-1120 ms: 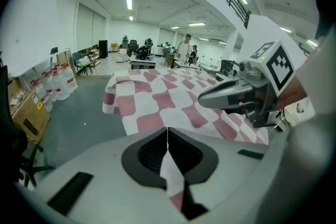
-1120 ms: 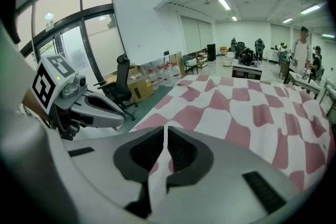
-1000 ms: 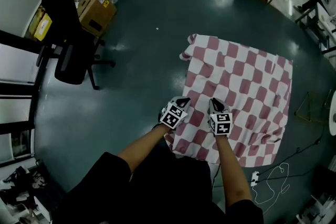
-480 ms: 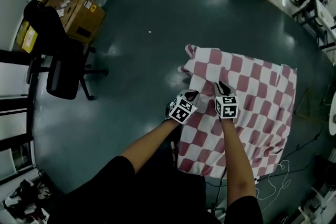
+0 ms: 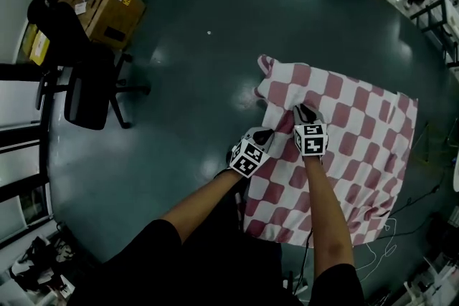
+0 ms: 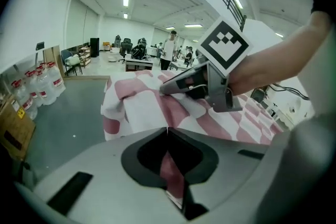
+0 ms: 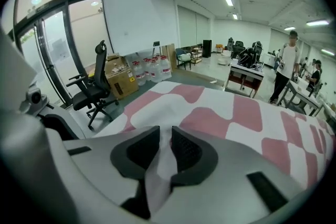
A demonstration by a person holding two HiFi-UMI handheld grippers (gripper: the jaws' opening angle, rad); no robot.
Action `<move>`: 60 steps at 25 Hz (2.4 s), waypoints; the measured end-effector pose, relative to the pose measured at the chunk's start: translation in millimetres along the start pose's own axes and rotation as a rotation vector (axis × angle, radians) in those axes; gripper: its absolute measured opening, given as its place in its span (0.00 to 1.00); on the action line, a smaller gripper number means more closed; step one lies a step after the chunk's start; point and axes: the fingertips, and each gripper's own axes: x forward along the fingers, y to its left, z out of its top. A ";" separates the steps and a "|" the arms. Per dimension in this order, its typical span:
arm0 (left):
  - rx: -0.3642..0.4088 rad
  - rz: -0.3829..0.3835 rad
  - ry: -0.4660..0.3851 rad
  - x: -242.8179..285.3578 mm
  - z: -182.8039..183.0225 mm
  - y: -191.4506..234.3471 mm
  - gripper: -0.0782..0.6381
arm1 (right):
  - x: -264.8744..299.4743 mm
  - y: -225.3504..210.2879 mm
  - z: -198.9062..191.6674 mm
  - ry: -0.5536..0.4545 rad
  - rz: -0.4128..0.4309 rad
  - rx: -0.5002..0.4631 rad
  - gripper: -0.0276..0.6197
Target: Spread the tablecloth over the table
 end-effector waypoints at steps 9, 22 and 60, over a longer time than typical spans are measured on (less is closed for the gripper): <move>-0.122 0.019 -0.003 -19.9 -11.1 26.4 0.13 | 8.3 30.2 16.3 -0.031 0.027 -0.020 0.18; 0.001 -0.028 0.038 -6.5 -5.1 -9.0 0.13 | -27.3 -13.8 -13.5 -0.033 0.012 0.129 0.19; 0.034 -0.130 -0.180 -128.9 -56.6 -345.7 0.13 | -388.4 74.2 -236.3 -0.158 -0.125 0.147 0.10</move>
